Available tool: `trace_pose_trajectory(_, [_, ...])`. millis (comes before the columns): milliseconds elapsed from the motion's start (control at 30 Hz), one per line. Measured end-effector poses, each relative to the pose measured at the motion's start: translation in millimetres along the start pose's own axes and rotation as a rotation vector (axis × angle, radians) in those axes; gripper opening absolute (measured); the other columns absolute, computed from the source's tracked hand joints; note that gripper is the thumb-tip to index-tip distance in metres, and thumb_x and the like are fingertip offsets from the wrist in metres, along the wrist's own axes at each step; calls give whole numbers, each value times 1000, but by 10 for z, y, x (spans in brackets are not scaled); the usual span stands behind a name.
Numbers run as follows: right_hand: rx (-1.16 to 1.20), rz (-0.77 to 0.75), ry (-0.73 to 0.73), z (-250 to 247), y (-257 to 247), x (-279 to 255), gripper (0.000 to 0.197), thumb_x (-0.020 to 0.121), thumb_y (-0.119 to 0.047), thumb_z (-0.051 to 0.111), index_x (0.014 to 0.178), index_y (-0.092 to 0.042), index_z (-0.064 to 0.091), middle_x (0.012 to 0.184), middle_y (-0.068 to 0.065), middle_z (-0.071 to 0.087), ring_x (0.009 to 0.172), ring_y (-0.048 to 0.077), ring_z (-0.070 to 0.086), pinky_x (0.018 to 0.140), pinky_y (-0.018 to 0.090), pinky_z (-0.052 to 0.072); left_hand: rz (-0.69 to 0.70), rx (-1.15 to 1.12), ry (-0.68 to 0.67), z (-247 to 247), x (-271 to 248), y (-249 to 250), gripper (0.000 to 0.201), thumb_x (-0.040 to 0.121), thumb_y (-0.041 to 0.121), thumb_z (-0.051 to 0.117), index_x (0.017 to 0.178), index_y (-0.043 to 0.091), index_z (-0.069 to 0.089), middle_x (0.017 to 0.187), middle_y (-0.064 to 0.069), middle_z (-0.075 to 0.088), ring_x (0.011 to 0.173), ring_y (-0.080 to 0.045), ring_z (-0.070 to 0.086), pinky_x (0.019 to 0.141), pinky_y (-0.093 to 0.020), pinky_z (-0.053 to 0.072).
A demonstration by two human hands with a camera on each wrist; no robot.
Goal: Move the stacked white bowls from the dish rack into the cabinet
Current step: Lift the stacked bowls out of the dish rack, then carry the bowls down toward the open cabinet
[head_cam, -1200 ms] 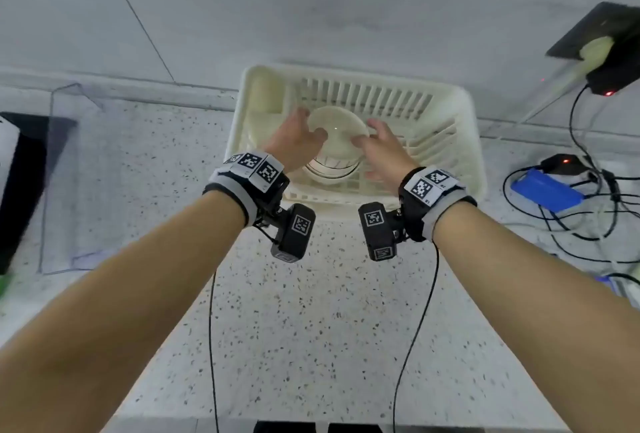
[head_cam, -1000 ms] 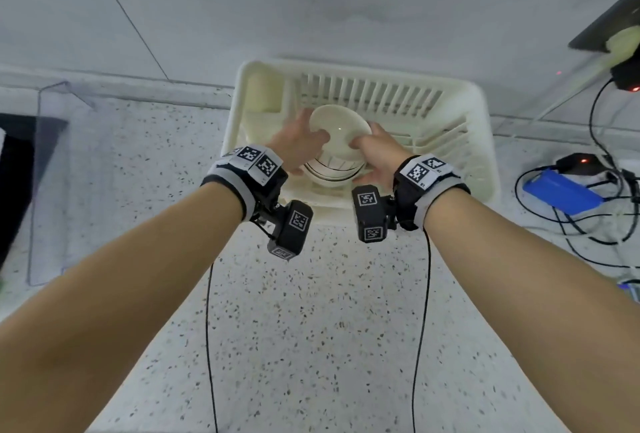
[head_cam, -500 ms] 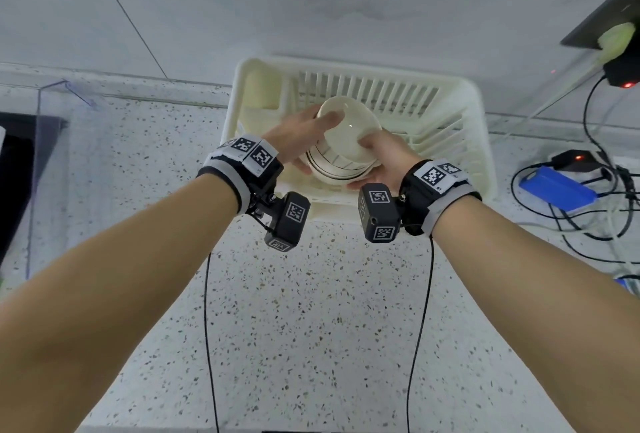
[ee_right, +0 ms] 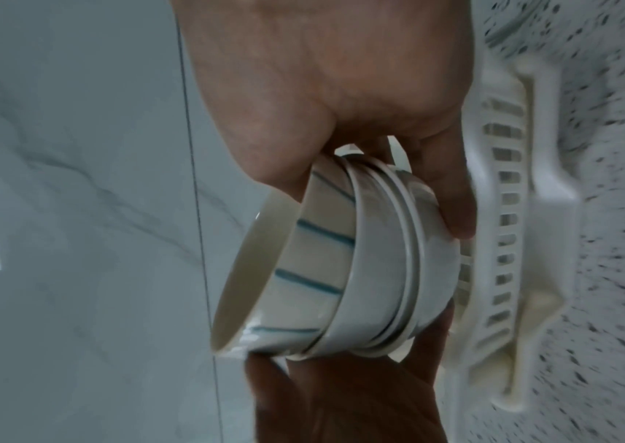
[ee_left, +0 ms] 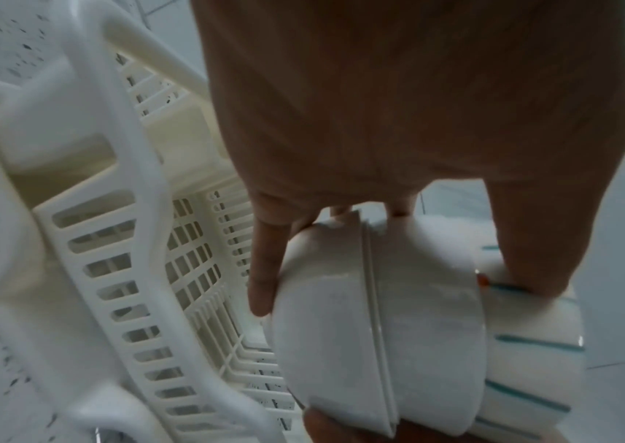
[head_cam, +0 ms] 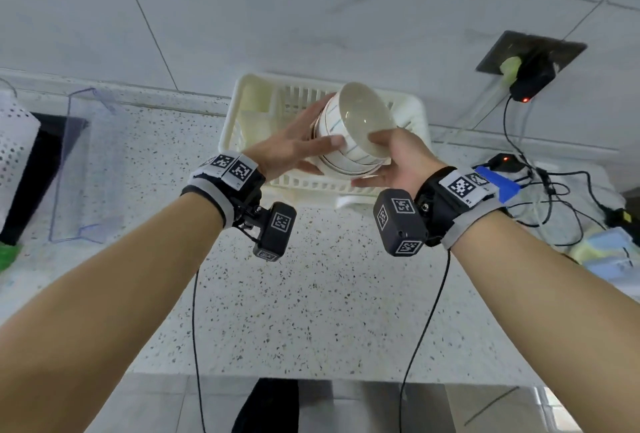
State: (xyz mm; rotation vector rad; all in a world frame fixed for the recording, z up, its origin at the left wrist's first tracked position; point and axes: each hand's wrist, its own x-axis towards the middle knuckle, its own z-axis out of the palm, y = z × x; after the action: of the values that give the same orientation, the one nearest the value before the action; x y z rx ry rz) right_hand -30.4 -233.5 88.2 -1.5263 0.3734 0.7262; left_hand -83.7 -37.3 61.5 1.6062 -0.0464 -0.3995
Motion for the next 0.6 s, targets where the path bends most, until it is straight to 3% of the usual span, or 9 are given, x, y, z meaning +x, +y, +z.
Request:
trace_pose_trajectory(67, [1, -2, -1, -48, 116, -268, 38, 94, -12, 53, 132, -12, 49, 121, 20, 61, 100, 45, 67, 78, 58, 61, 23, 68, 7, 164, -194, 7, 117, 64, 56, 86, 156, 42, 14, 150, -11, 44, 127, -33, 58, 92, -58, 57])
trace_pose_trajectory(167, [0, -13, 15, -108, 376, -667, 35, 94, -11, 51, 129, -13, 49, 120, 17, 58, 105, 47, 64, 78, 59, 61, 56, 149, 58, 482, -526, -5, 115, 66, 40, 86, 157, 37, 14, 145, -7, 45, 125, -30, 59, 84, -55, 61])
trace_pose_trajectory(400, [-95, -111, -33, -430, 1057, -1683, 35, 96, -19, 46, 130, -14, 51, 116, 18, 63, 98, 41, 68, 77, 55, 62, 68, 135, 184, 1510, -1532, -43, 119, 60, 35, 88, 155, 34, 17, 142, -6, 47, 120, -28, 62, 83, -49, 63])
trace_pose_trajectory(600, [-114, -187, -58, -772, 1803, -2514, 28, 96, -21, 41, 123, -23, 51, 111, 13, 61, 98, 36, 66, 76, 50, 62, 78, 79, 202, 2350, -2319, -207, 115, 61, 28, 90, 154, 34, 21, 141, -3, 51, 120, -26, 64, 84, -53, 62])
